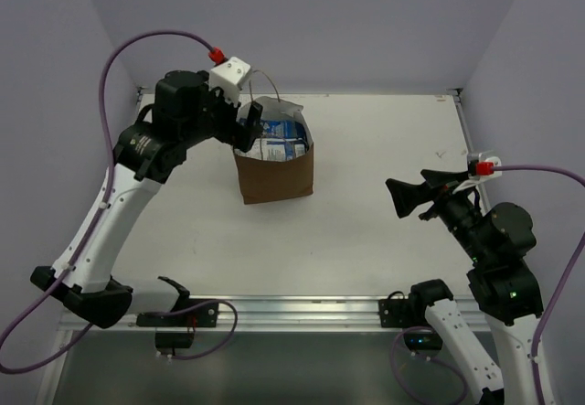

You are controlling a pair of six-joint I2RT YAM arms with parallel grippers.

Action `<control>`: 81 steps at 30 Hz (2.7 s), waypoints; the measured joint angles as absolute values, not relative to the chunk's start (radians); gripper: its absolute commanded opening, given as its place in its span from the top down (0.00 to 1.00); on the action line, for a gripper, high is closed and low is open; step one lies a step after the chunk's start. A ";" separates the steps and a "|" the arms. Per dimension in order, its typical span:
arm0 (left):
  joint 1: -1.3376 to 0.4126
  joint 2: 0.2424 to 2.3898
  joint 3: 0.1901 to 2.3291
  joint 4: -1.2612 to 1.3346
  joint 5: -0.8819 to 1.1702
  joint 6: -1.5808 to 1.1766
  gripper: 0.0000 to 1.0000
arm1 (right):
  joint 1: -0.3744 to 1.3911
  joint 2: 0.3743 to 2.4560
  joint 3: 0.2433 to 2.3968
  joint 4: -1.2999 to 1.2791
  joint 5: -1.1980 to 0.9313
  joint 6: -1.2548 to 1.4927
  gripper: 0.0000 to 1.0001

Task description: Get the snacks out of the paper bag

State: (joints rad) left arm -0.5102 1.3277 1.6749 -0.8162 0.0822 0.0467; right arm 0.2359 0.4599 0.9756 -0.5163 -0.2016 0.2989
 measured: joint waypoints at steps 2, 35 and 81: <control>-0.498 1.305 1.708 -0.794 0.062 0.056 0.00 | 0.236 0.460 0.976 -0.516 -0.203 0.298 0.01; -0.297 1.820 1.829 -0.643 0.355 0.270 1.00 | 0.237 0.524 0.983 -0.522 -0.423 0.268 0.01; -0.424 1.136 1.248 -0.590 -0.080 0.001 1.00 | 0.942 1.678 1.623 -0.474 0.033 0.316 0.01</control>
